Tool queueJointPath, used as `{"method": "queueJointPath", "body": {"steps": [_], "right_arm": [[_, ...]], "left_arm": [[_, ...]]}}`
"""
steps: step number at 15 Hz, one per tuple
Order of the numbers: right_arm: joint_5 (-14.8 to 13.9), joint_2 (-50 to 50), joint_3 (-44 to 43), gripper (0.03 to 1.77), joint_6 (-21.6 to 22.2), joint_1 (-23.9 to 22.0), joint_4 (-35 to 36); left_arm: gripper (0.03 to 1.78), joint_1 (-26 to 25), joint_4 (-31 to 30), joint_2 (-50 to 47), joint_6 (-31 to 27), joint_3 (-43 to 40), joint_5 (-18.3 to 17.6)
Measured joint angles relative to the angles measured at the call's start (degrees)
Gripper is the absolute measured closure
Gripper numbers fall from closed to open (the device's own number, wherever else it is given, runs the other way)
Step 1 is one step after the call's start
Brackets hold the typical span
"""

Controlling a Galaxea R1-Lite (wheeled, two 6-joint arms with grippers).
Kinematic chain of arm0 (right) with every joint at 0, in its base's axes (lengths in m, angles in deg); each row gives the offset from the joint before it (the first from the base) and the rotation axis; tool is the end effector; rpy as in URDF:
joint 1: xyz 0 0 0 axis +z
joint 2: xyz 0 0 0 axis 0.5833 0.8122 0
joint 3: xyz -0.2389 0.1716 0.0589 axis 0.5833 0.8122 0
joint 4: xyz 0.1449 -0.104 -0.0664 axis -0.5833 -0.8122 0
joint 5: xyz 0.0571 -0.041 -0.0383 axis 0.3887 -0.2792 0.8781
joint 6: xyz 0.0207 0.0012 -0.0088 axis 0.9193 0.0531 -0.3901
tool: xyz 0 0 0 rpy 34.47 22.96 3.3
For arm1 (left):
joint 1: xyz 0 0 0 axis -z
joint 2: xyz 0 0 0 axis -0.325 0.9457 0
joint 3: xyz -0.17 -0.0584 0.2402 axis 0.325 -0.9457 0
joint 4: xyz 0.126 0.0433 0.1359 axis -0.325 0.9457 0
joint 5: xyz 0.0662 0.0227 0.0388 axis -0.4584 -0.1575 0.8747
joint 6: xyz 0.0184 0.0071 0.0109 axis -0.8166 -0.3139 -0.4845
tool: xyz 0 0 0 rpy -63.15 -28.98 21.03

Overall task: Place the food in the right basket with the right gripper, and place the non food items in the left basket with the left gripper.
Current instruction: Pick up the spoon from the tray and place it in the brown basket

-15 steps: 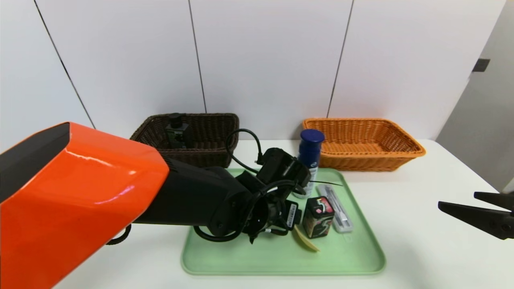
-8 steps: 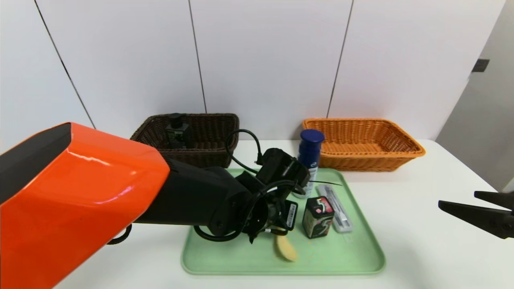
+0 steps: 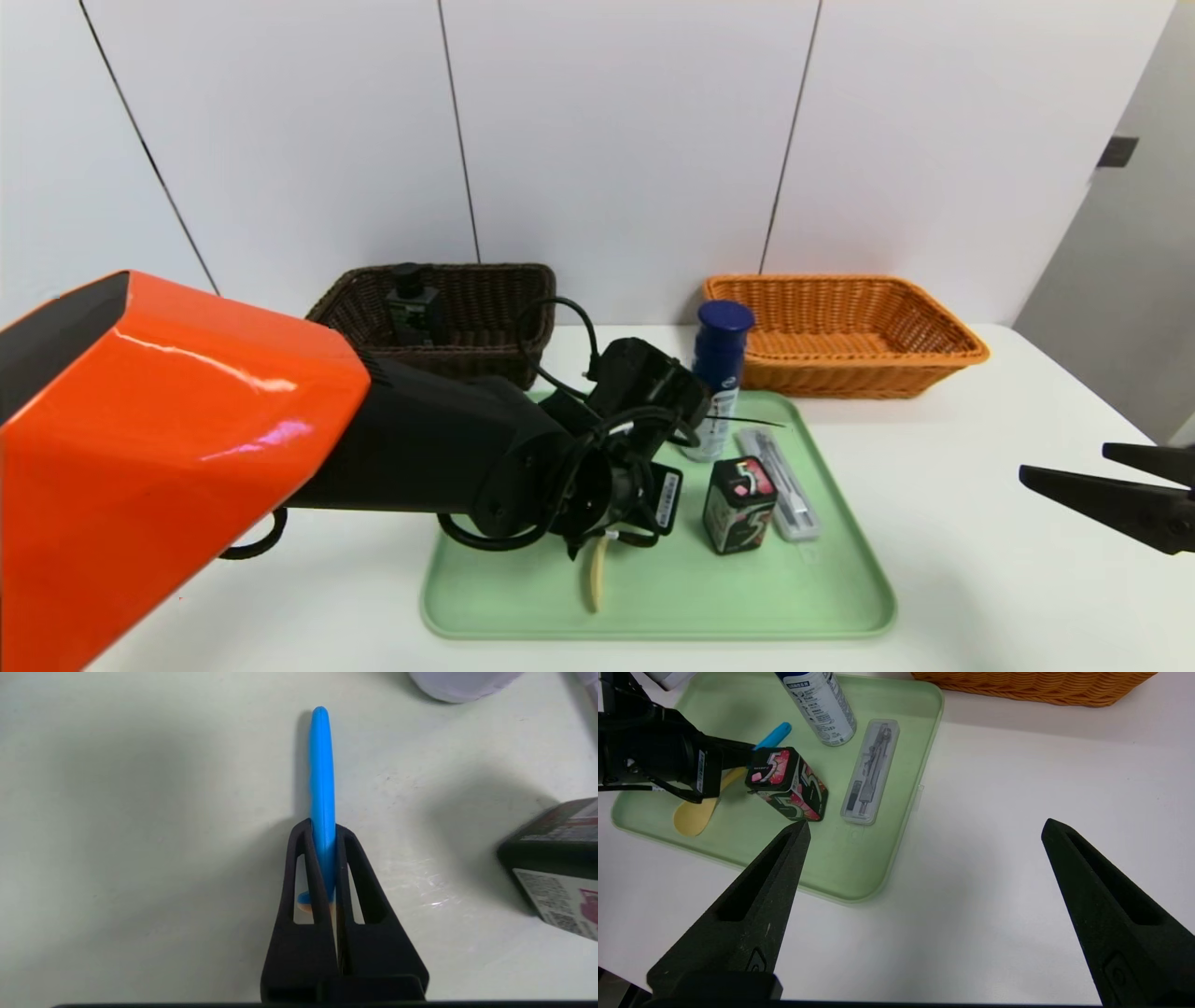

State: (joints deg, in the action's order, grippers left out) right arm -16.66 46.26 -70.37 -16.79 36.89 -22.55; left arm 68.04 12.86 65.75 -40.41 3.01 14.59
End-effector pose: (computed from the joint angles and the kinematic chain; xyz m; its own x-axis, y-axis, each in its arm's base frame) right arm 0.1192 0.0098 0.2194 0.8366 0.3389 -0.4304 -0.3048 0.9408 0.1485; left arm 0.2648 -0.2957 0.1325 0.6450 -0.3131 -0.6971 0.3790 0.9232 -0.0640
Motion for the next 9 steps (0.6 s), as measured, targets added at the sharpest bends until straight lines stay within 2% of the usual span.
{"method": "queueJointPath", "body": {"steps": [5,9], "right_arm": [[-0.05,-0.2,-0.01,0.09,0.02,0.0,0.0],[0.02,-0.66,-0.23,0.09,-0.06,0.0,0.02]], "left_arm": [[1.73,-6.17,3.83,-7.63,-2.91,1.19,0.06],[1.73,-11.92,7.94,-13.29,-6.72,6.64,-0.63]]}}
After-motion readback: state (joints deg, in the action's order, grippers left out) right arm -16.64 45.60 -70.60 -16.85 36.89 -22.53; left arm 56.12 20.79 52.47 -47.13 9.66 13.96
